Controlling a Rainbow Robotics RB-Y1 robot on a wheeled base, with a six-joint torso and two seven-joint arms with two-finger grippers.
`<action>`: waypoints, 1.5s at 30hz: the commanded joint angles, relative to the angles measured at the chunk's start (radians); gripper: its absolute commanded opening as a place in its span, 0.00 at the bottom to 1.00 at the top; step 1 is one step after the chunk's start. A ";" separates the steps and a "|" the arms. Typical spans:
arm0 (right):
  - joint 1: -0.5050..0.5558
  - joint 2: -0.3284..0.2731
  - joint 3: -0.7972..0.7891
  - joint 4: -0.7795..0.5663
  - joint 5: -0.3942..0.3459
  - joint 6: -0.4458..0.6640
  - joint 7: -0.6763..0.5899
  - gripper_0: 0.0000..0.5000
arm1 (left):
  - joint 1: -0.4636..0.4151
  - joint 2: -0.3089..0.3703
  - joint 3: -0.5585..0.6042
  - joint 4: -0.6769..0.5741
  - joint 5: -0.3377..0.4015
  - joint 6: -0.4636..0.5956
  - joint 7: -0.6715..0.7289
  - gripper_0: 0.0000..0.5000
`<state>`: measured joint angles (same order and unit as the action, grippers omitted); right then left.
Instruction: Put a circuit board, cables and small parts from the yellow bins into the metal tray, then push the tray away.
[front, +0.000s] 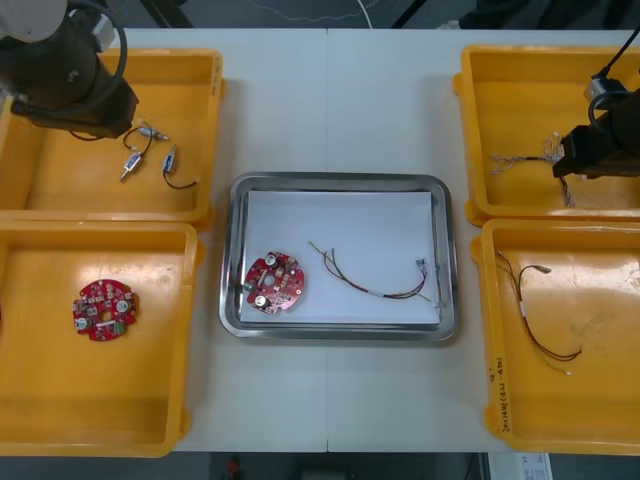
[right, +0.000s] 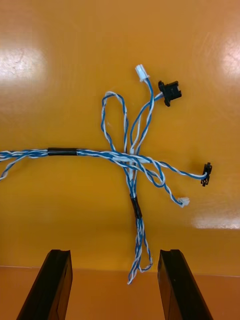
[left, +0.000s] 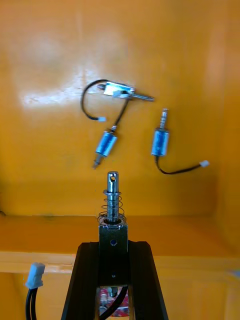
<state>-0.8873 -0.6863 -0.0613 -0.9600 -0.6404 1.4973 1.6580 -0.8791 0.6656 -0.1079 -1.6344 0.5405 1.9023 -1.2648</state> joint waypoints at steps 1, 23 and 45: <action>-0.059 0.002 0.008 0.035 0.008 -0.045 0.043 1.00 | 0.002 -0.107 0.033 -0.111 -0.054 0.018 0.174 0.00; -0.058 0.034 0.009 0.190 0.010 -0.158 0.069 1.00 | 0.058 -0.319 -0.223 -0.214 -0.154 0.018 0.567 0.00; -0.050 0.047 0.031 0.236 0.025 -0.167 0.075 0.00 | 0.161 -0.328 -0.369 -0.119 -0.234 -0.206 0.619 0.01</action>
<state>-0.9203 -0.6583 -0.0355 -0.7306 -0.6173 1.3158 1.7098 -0.7254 0.3582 -0.4422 -1.7757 0.3275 1.7340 -0.7404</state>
